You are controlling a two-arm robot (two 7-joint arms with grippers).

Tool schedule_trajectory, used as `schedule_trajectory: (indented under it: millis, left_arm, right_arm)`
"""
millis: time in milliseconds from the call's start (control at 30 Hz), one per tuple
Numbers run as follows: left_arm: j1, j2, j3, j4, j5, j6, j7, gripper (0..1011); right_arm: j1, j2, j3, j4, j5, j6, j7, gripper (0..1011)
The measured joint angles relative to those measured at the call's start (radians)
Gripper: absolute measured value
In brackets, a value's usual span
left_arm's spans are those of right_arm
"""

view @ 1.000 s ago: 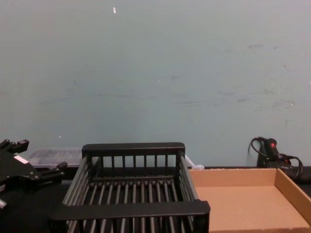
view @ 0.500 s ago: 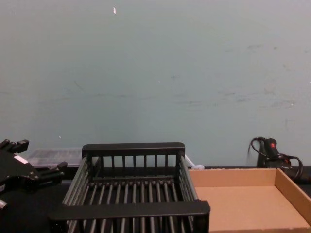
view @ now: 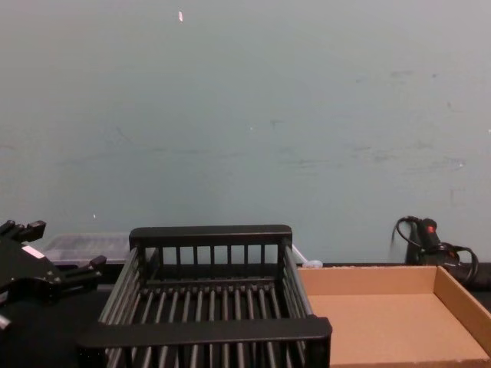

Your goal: Pick up the white tape and place it into the black box , Pick up the silver tape and place it into the brown box.

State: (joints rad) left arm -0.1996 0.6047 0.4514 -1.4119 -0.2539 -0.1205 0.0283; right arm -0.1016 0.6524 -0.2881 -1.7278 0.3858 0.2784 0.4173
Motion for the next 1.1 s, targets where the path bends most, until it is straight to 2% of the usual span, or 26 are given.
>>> schedule_trajectory:
  millis: [333,567,833,1100]
  left_arm:
    - [0.000,0.000,0.000,0.000,0.000,0.000,0.000,1001]
    - [0.000,0.000,0.000,0.000,0.000,0.000,0.000,1001]
    - [0.000,0.000,0.000,0.000,0.000,0.000,0.000,1001]
    - [0.000,0.000,0.000,0.000,0.000,0.000,0.000,1002]
  right_arm:
    - [0.030,-0.016,0.049,-0.010,0.031,0.031,-0.049,91]
    - [0.069,-0.032,0.059,0.019,0.020,0.014,-0.068,90]
    - [0.126,-0.054,0.051,0.051,0.004,0.011,-0.068,90]
    - [0.212,-0.090,0.023,0.090,-0.015,0.012,-0.060,90]
